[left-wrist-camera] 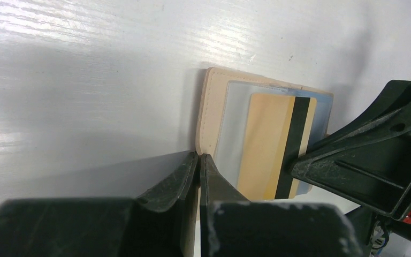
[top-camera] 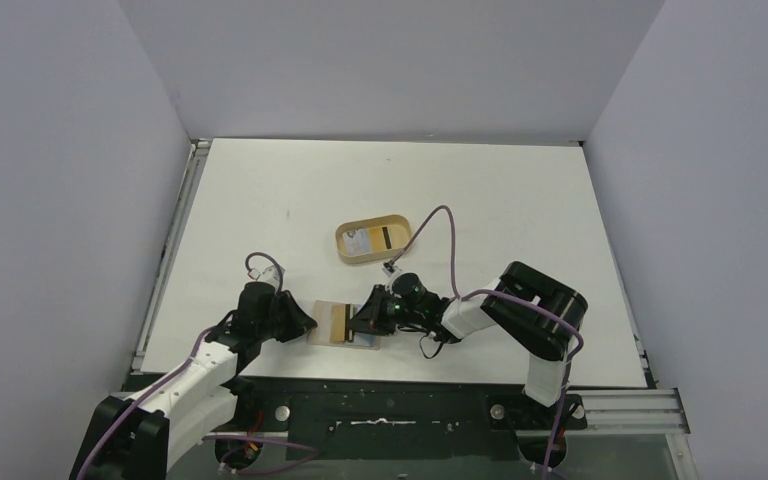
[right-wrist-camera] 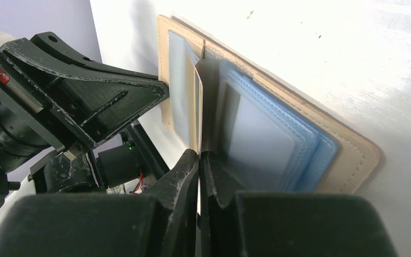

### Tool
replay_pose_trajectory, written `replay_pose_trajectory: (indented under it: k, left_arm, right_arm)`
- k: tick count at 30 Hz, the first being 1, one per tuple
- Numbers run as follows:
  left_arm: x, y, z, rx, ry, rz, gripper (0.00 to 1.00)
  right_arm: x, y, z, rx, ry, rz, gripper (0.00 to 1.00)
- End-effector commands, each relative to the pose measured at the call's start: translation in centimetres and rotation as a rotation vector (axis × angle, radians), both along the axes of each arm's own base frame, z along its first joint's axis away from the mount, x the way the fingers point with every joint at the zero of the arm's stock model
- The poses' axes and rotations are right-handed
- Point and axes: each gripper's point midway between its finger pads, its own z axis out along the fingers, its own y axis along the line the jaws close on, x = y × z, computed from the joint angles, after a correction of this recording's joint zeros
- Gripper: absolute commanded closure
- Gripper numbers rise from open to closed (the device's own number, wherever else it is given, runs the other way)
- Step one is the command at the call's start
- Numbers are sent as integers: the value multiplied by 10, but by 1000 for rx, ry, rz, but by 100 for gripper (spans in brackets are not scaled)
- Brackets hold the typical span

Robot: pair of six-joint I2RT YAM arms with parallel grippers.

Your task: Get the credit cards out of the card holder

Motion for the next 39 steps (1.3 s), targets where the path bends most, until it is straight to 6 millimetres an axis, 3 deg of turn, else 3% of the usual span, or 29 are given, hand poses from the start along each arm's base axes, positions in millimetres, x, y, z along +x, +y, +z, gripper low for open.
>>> replay_pose_trajectory:
  k: [1, 14, 22, 27, 32, 36, 39]
  left_arm:
    - [-4, 2, -3, 23, 25, -5, 100]
    - [-4, 3, -3, 25, 22, 3, 100]
    - [-3, 4, -3, 26, 19, 9, 100]
    - [-2, 3, -3, 26, 19, 7, 100]
    - [-3, 4, -3, 26, 18, 8, 100]
    - [-3, 4, -1, 21, 10, 14, 100]
    - [-3, 4, -2, 22, 11, 16, 100]
  right_arm:
    - [10, 0, 15, 39, -58, -18, 100]
    - [2, -23, 29, -14, -75, 94, 100]
    - [12, -52, 70, -92, -165, 188, 100]
    - [48, -69, 108, -66, -236, 194, 100]
    - [97, -92, 130, -103, -288, 180, 100]
    - [145, -111, 132, -138, -293, 162, 100]
    - [173, -112, 130, -161, -287, 181, 100]
